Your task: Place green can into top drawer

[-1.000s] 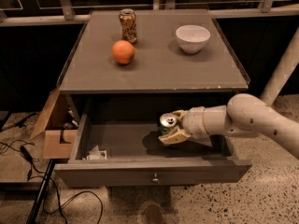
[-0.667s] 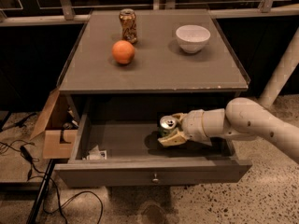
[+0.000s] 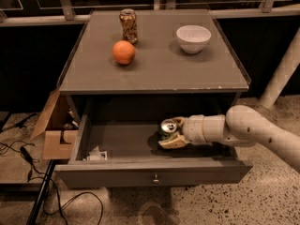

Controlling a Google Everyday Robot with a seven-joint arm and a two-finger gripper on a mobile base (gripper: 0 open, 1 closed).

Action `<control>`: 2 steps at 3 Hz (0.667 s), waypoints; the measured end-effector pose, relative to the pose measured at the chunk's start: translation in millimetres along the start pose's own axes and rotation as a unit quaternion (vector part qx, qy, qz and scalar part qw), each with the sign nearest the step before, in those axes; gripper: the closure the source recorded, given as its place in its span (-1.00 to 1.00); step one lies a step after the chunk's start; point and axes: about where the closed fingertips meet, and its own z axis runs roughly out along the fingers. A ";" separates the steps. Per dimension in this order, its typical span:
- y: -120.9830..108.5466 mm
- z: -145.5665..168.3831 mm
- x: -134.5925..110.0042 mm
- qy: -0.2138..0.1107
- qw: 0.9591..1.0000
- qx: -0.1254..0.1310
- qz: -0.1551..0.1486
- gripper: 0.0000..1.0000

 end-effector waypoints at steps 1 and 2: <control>0.0 0.0 0.0 0.000 1.000 0.000 0.000 0.62; 0.0 0.1 0.0 0.000 1.000 0.000 0.000 0.00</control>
Offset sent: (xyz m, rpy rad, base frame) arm 0.0000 0.0000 0.0000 0.0000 0.0000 0.0000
